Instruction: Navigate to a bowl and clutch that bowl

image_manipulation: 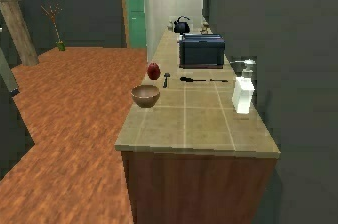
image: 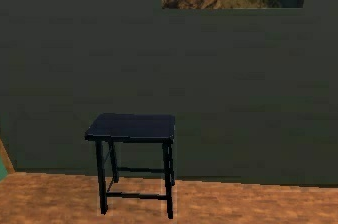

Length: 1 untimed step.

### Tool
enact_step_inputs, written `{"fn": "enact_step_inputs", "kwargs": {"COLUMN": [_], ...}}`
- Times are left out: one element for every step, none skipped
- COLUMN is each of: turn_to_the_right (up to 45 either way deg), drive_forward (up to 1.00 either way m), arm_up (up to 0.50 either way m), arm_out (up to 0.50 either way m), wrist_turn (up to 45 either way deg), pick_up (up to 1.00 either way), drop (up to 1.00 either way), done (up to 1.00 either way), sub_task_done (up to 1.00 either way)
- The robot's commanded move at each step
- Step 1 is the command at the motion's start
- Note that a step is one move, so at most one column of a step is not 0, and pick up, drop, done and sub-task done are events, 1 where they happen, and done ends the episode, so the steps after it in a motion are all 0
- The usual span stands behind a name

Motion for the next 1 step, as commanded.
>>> {"fn": "enact_step_inputs", "kwargs": {"turn_to_the_right": [0.0], "drive_forward": [0.00], "arm_up": [0.38], "arm_out": [0.00], "wrist_turn": [0.0], "pick_up": [0.00], "drop": [0.00], "done": [0.00], "sub_task_done": [0.00]}}
